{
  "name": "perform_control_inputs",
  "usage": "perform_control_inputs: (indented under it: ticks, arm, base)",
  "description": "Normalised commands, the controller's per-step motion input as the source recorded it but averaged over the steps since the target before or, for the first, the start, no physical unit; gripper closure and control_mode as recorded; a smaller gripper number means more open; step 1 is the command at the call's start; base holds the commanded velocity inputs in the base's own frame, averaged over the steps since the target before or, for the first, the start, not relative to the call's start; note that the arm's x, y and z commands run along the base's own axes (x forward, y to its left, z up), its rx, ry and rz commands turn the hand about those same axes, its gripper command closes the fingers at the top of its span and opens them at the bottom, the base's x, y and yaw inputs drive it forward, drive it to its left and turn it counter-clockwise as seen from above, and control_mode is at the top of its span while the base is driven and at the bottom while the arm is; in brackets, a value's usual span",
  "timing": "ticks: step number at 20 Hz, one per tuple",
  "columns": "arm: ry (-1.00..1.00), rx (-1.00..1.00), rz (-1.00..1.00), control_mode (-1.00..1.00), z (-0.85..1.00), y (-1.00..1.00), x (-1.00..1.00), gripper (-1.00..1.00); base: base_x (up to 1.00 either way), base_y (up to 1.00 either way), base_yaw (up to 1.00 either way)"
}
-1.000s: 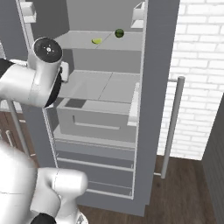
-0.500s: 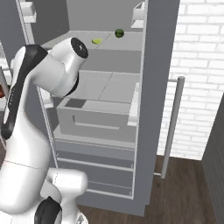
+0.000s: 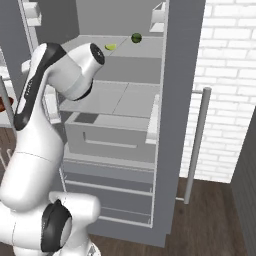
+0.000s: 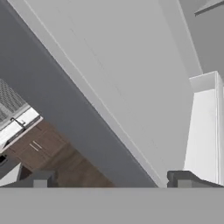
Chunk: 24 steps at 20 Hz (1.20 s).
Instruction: Grab a lemon wedge from the fridge and one ice cube from the ice bowl, and put them in the glass of lemonade.
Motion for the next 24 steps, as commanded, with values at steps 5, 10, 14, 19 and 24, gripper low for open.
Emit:
perform_control_inputs:
  ticks: [5,10,14,19,24]
  arm:
    - [0.0,0.06,0.04,-1.0,0.0,-0.03,0.12,-1.0]
    - [0.0,0.04,0.08,-1.0,-0.08,0.01,0.47,-1.0]
    - [0.0,0.04,0.08,-1.0,-0.16,0.14,0.41,-1.0]
    - [0.0,0.04,0.07,-1.0,-0.07,0.52,0.01,-1.0]
    - [0.0,0.01,0.05,-1.0,0.0,0.8,-0.12,-1.0]
  base:
    - [0.0,0.0,0.0]
    - [0.0,0.0,0.0]
    - [0.0,0.0,0.0]
    - [0.0,0.0,0.0]
    - [0.0,0.0,0.0]
